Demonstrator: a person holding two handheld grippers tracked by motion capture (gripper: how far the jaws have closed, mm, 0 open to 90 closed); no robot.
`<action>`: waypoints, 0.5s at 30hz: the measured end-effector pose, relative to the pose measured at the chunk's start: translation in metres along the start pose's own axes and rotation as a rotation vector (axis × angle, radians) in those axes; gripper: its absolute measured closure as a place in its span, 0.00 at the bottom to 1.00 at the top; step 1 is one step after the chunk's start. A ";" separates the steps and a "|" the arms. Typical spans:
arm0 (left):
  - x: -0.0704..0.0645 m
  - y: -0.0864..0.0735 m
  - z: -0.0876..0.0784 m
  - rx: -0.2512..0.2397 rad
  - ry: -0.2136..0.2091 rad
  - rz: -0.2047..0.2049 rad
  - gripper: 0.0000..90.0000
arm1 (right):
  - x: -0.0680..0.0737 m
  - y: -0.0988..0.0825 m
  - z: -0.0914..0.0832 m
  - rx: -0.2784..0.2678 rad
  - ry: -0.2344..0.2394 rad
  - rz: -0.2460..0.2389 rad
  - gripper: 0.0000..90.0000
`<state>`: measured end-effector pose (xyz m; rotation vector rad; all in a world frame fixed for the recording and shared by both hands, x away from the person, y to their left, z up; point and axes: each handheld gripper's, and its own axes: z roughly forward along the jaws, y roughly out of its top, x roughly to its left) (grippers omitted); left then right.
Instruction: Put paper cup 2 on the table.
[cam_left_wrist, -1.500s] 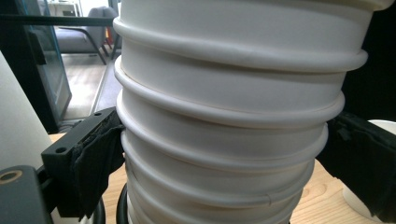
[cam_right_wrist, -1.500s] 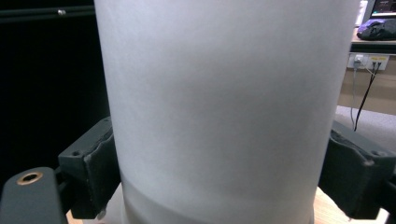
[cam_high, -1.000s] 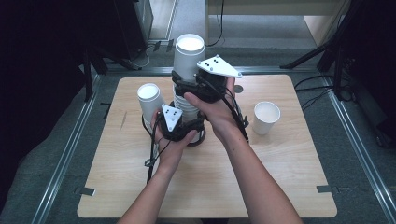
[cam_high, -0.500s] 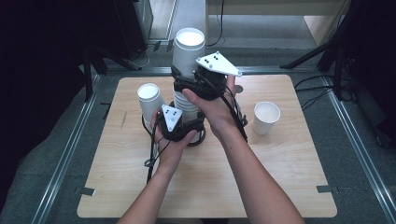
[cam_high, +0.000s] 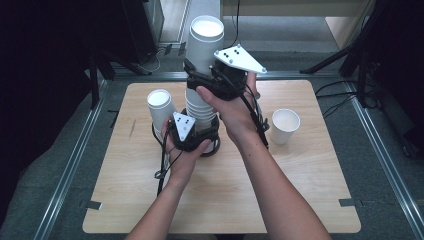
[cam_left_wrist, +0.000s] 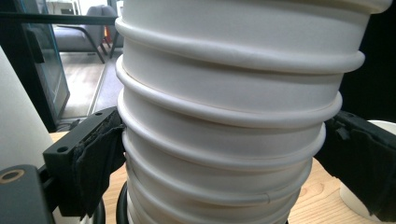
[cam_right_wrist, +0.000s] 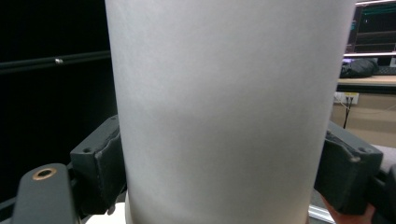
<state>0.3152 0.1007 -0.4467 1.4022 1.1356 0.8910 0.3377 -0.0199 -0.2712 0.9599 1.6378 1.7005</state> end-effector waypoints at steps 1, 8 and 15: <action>0.000 0.000 0.000 0.000 0.000 -0.001 0.04 | 0.000 0.002 -0.001 -0.005 -0.001 0.001 0.18; 0.000 0.000 0.000 0.005 0.000 0.004 0.04 | -0.002 0.013 -0.010 -0.031 -0.005 0.008 0.18; 0.000 0.000 0.000 0.001 0.003 0.000 0.04 | -0.009 0.020 -0.023 -0.044 -0.016 0.027 0.17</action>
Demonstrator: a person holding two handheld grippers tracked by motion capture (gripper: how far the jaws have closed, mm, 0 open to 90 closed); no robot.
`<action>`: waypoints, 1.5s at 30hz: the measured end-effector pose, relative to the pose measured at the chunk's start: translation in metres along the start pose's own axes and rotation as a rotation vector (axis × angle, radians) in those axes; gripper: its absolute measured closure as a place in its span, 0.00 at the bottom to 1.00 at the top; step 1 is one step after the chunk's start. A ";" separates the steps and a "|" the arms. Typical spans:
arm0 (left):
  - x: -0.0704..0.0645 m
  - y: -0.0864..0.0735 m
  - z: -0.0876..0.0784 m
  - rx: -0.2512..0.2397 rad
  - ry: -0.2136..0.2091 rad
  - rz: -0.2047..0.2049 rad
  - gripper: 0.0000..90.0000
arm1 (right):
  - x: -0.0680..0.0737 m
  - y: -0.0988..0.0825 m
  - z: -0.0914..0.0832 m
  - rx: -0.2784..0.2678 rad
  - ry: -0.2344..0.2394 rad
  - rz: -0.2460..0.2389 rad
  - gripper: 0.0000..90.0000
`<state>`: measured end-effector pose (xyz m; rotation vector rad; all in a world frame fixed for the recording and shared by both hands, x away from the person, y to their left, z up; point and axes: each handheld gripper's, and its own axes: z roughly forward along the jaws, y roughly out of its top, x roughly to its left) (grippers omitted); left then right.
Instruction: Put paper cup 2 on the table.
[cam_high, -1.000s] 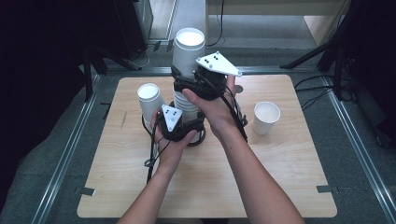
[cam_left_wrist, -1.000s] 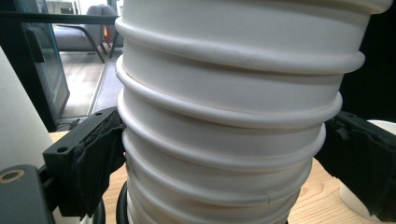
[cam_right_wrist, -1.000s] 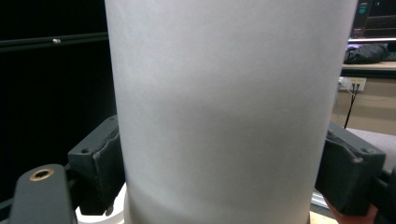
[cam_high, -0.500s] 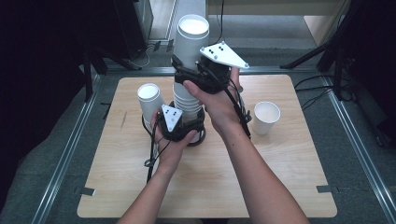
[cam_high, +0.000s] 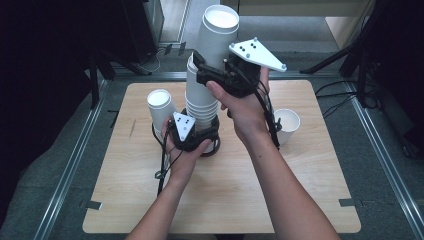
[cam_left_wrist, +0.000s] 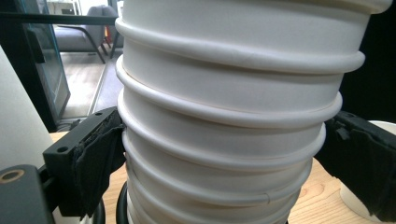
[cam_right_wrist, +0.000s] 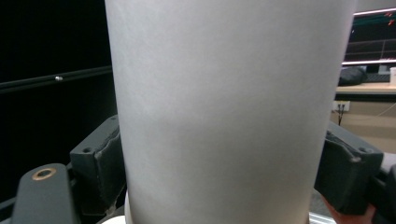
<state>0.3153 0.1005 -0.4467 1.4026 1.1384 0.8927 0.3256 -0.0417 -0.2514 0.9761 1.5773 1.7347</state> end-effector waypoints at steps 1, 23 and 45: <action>0.000 0.000 0.000 0.001 0.000 0.000 0.04 | 0.000 0.001 -0.001 -0.002 -0.002 0.000 0.17; 0.002 0.001 -0.001 0.005 -0.021 -0.010 0.03 | -0.044 -0.027 -0.048 0.008 -0.090 -0.029 0.17; 0.007 -0.003 -0.026 0.008 -0.121 -0.024 0.00 | -0.065 -0.094 -0.075 0.085 -0.149 -0.107 0.17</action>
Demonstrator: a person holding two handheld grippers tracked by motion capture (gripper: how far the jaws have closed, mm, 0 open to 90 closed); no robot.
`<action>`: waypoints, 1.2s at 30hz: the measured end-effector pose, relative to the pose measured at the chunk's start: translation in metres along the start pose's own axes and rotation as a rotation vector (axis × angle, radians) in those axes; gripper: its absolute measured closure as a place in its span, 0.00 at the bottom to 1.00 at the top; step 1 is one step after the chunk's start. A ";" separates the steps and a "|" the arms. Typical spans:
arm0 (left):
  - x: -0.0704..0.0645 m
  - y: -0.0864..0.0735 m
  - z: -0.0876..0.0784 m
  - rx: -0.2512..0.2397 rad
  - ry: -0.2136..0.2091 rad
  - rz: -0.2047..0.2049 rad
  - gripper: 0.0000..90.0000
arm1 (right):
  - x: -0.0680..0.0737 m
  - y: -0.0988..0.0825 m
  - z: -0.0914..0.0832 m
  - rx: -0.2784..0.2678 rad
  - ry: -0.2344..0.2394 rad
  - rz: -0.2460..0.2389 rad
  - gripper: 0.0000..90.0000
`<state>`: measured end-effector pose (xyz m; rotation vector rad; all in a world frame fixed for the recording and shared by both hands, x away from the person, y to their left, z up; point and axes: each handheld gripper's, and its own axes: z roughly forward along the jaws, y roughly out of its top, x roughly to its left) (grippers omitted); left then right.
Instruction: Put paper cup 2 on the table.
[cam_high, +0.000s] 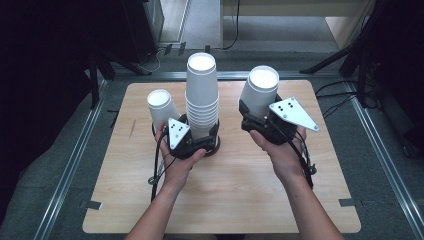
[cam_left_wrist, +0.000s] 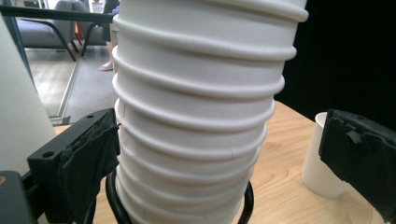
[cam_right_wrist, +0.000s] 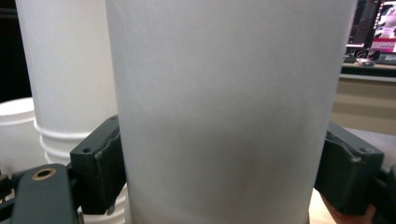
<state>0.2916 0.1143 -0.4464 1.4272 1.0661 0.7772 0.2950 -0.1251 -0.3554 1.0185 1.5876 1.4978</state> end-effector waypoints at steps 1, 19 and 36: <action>0.000 -0.001 -0.001 0.001 -0.004 0.000 0.00 | 0.000 -0.004 -0.001 0.003 -0.002 -0.008 0.17; 0.000 -0.012 -0.033 0.006 -0.040 -0.003 0.00 | 0.010 -0.062 -0.015 0.056 0.011 -0.075 0.17; -0.009 -0.029 -0.055 0.025 -0.100 -0.014 0.00 | 0.016 -0.110 -0.034 0.111 0.022 -0.119 0.17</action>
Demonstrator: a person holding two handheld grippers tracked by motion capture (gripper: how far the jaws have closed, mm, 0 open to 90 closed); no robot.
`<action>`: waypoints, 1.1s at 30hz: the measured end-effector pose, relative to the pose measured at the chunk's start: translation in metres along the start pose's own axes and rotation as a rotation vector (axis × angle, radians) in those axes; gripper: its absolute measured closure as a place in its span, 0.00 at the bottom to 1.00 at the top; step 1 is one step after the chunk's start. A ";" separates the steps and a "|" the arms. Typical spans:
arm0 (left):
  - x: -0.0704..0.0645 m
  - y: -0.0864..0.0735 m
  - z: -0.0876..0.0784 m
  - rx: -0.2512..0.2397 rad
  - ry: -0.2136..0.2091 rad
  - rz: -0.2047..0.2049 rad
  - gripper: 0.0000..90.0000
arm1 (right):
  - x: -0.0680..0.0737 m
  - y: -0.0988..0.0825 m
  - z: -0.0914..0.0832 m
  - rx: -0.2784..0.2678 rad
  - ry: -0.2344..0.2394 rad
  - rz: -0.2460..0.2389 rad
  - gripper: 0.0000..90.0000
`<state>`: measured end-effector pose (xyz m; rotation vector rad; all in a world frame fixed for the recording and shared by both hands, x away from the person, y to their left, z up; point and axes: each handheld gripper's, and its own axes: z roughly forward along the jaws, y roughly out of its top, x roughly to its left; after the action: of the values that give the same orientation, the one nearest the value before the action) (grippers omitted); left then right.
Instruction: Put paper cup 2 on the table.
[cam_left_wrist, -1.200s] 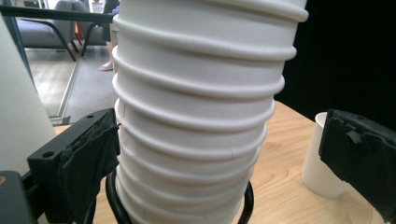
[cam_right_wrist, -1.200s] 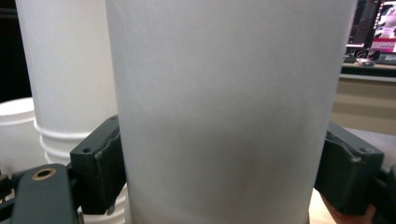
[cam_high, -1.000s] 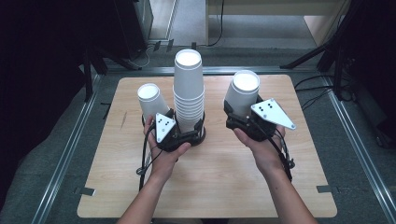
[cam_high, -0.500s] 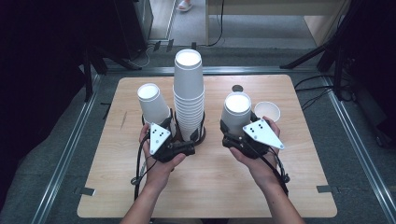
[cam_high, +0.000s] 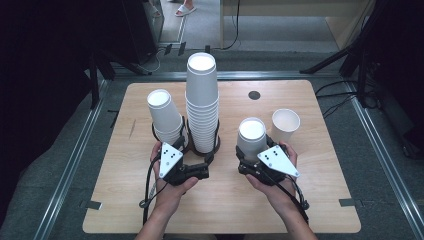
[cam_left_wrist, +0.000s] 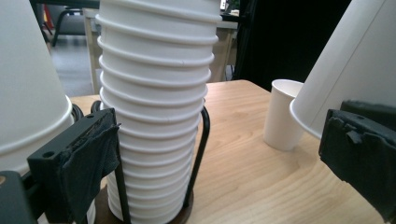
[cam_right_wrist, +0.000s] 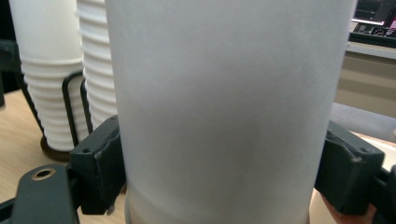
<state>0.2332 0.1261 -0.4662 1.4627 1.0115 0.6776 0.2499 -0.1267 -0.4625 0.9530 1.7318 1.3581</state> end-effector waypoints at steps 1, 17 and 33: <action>0.000 -0.001 0.000 0.003 -0.002 -0.001 0.00 | 0.001 -0.003 -0.001 0.001 -0.001 -0.006 0.17; -0.018 -0.009 -0.002 0.066 -0.114 0.025 0.00 | 0.007 -0.042 -0.014 0.061 -0.009 -0.061 0.17; -0.040 -0.019 0.003 0.120 -0.293 0.064 0.00 | 0.031 -0.058 -0.016 0.089 0.037 -0.132 0.17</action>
<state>0.2138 0.0882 -0.4801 1.6494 0.7912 0.4366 0.2145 -0.1167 -0.5195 0.8503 1.8619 1.2298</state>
